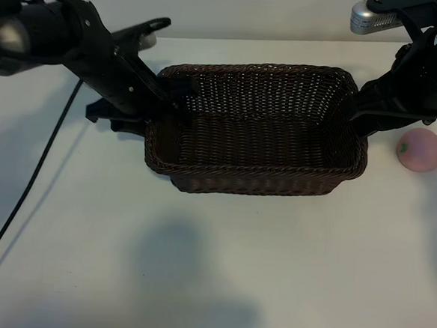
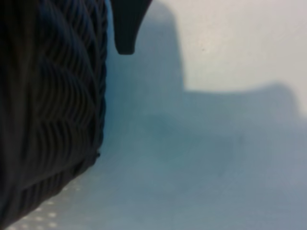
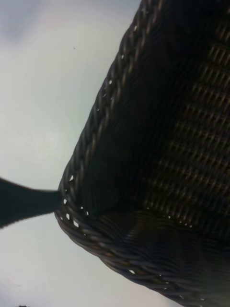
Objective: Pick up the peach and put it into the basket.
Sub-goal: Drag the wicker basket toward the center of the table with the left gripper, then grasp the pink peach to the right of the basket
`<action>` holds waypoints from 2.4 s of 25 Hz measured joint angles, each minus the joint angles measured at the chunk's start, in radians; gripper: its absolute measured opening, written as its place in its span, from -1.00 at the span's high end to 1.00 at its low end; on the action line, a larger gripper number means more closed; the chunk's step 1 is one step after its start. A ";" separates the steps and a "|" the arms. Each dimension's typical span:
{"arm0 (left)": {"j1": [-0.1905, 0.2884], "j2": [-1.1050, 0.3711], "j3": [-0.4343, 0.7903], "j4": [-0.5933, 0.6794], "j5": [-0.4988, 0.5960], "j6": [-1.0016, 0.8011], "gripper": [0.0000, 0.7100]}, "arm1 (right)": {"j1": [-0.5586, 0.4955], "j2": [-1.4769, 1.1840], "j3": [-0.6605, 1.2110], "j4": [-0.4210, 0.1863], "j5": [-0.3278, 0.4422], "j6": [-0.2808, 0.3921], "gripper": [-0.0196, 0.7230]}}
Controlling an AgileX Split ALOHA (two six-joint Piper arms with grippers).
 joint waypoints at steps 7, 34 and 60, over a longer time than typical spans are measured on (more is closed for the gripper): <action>0.000 -0.055 -0.081 0.143 0.136 -0.066 -0.84 | 0.000 0.000 0.000 0.000 0.002 0.000 -0.41; 0.176 -0.206 -0.559 0.428 0.544 0.019 -0.69 | 0.000 0.000 0.000 0.000 0.012 0.000 -0.41; 0.271 -1.174 0.039 0.428 0.541 0.106 -0.68 | 0.000 0.000 0.000 0.000 0.013 0.000 -0.41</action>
